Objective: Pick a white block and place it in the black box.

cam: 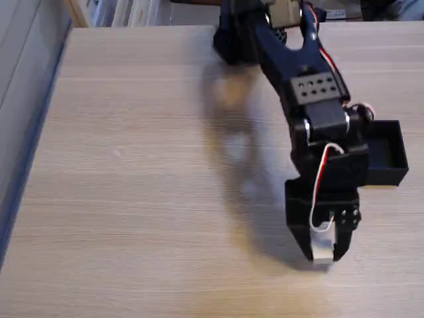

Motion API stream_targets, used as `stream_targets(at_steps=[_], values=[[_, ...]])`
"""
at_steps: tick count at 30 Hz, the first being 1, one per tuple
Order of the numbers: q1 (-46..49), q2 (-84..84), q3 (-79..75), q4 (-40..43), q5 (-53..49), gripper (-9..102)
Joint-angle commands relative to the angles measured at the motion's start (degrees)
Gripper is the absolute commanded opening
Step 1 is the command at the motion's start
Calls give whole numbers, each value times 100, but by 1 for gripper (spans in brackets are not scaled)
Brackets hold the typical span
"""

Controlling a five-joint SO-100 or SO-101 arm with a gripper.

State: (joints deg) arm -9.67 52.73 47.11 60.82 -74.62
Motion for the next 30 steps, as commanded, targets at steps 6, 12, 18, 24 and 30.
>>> stream_targets(at_steps=[6, 12, 18, 24, 30], values=[[-167, 2777, 2364, -158, -114, 0], [-439, 4623, 4395, -466, -290, 0], [-940, 6328, 5827, -404, -334, 0], [-1793, 7471, 6548, -220, -211, 0], [-2593, 7611, 6609, -193, -70, 0]])
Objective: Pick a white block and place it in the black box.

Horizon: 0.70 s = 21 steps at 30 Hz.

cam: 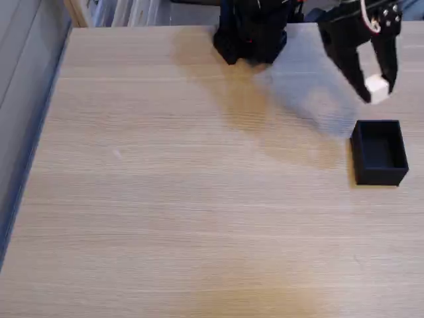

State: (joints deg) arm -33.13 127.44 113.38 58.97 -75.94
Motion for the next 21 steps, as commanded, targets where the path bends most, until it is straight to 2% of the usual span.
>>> stream_targets(at_steps=[1, 12, 21], values=[[-334, 105, -18, -70, 62, 0], [-501, -1151, -308, -1107, -70, 0], [-229, -2391, -1178, -1406, -70, 3]])
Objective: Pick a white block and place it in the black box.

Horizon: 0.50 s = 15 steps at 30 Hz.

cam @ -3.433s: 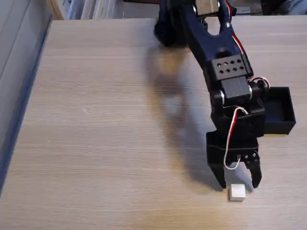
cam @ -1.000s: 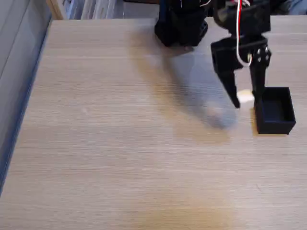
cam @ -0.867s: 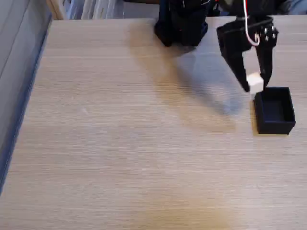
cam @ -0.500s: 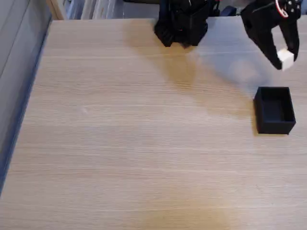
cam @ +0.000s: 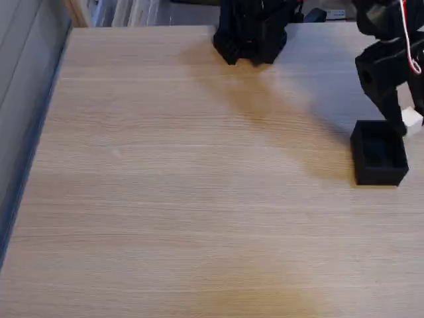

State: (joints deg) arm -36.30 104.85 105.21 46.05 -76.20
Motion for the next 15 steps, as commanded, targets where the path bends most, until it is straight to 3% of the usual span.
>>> stream_targets(at_steps=[1, 7, 15], values=[[123, -185, -387, -141, -53, 3], [299, -176, -141, -167, -202, 20], [404, -62, -70, 35, -272, 19]])
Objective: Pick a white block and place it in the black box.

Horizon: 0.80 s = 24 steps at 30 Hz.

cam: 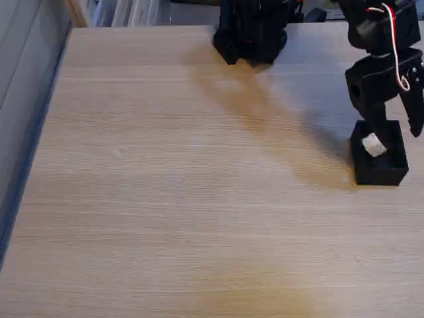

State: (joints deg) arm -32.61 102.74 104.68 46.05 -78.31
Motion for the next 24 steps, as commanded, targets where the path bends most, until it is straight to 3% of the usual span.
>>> stream_targets(at_steps=[1, 4, 10, 16, 24], values=[[44, 176, -18, 53, -88, 15], [97, 396, 97, 62, -62, 0], [229, 1573, 1222, 35, -316, 0], [659, 3639, 3313, -211, -844, 0], [1819, 6504, 5581, 650, -1626, 0]])
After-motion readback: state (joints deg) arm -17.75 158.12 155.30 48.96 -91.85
